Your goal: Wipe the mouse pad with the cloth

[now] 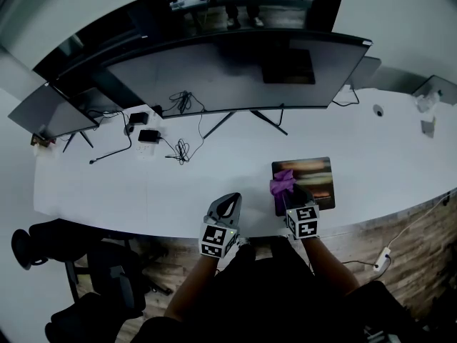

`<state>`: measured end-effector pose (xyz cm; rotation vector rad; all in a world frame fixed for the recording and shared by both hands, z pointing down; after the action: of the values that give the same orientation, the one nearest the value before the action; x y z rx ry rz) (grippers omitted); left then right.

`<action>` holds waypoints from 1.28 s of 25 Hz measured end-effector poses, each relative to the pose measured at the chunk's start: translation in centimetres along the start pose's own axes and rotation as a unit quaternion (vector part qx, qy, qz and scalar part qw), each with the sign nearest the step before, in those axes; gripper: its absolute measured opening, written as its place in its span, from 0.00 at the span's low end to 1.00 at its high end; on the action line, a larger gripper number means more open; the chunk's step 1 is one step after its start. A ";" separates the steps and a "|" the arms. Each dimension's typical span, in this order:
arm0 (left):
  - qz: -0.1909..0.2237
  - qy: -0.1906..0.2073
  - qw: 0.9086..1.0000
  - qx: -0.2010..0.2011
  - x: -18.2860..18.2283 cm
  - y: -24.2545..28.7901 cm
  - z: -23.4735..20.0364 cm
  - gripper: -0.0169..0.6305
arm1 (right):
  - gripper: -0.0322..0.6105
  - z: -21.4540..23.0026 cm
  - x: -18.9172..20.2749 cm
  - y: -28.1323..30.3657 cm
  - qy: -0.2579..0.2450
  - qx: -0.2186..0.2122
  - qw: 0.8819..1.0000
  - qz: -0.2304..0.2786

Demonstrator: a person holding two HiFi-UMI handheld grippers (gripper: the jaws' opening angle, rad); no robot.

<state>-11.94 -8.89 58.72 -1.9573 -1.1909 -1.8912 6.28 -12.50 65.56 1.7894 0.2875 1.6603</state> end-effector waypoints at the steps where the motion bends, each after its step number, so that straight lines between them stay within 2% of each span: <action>1: -0.001 0.000 1.000 -0.001 0.1 -0.2 -0.1 0.06 | 0.21 -0.1 0.4 0.3 0.001 0.001 1.000 -0.003; 9: -0.014 -0.009 1.000 -0.006 1.7 -1.3 -0.4 0.06 | 0.21 -0.4 1.9 2.0 -0.016 0.022 0.998 -0.049; 21: -0.014 0.011 1.000 0.001 0.9 -0.5 0.5 0.06 | 0.22 -0.5 2.0 2.4 -0.031 0.024 0.997 -0.061; 28: -0.015 0.012 1.000 0.009 0.7 0.3 0.9 0.06 | 0.22 1.6 2.3 1.7 -0.028 0.035 0.997 -0.065; 32: -0.013 -0.002 1.000 0.007 0.6 0.9 1.1 0.06 | 0.22 3.3 2.6 0.8 -0.039 0.045 0.996 -0.067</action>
<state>-10.61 -8.50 59.43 -1.9479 -1.2335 -1.8881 9.59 -12.66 68.27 1.8535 0.4428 1.5010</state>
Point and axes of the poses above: the fingertips, and each gripper's own axes: y forward along the fingers, z to its right, x out of its underside, the point moved 3 cm from there along -y, backward along the fingers, and after that the axes turned 9 degrees about x, right-handed, at the moved point
